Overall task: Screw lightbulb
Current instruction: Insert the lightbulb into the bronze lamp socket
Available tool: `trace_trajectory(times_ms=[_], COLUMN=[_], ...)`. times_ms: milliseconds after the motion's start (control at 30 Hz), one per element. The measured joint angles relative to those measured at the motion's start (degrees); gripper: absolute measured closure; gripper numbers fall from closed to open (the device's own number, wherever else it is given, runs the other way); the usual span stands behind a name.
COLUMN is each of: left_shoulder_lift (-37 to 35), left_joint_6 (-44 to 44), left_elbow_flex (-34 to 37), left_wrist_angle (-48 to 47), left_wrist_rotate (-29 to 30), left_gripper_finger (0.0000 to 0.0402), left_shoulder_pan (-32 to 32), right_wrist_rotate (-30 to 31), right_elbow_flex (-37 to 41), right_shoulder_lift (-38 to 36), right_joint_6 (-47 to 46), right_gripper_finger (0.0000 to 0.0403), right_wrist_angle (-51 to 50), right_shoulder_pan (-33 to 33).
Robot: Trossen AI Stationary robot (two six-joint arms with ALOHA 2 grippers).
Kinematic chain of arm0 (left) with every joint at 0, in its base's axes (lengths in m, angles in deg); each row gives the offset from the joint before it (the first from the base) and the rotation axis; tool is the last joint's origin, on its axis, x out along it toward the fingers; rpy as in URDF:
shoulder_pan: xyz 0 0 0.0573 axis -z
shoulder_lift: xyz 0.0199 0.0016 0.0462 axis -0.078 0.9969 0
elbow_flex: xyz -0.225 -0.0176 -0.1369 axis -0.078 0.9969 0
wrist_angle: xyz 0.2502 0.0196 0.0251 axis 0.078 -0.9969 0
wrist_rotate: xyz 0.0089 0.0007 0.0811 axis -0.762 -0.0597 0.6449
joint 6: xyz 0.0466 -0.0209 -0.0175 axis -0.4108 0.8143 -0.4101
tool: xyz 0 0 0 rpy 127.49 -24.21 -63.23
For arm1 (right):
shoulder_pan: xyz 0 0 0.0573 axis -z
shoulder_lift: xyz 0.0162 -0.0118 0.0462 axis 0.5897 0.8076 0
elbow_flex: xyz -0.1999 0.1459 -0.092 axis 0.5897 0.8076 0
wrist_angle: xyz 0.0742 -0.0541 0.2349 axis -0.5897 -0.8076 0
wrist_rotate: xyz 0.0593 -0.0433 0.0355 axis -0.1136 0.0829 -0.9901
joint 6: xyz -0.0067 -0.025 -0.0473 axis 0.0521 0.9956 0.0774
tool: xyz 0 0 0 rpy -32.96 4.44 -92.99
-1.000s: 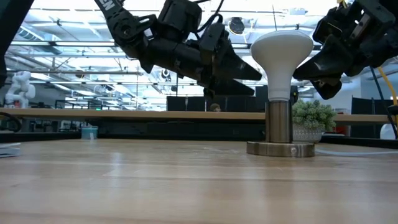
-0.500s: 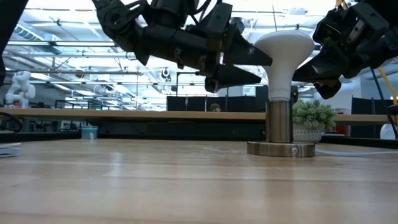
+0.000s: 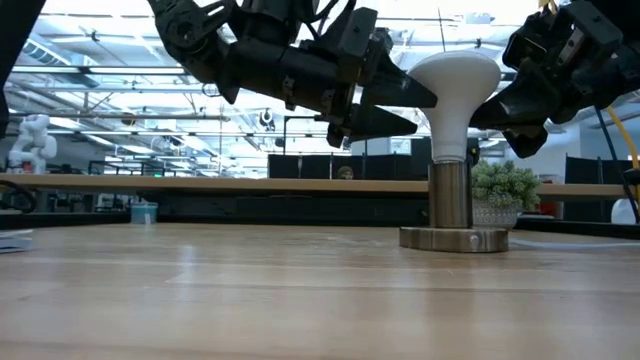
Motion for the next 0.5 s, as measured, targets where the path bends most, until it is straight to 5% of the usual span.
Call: trace_trajectory(times_ms=[500], left_shoulder_lift=[0.0], left_joint_6=[-2.9], left_elbow_flex=[0.0], left_wrist_angle=[-2.4], left_wrist_rotate=[-1.4], left_gripper_finger=[0.0117], left_shoulder_pan=[-1.7], right_wrist_rotate=[-4.8], right_elbow_flex=[0.0], right_shoulder_lift=[0.0], right_joint_6=[-1.7], right_gripper_finger=[0.0403], right_wrist_angle=[0.3], right_shoulder_pan=[0.0])
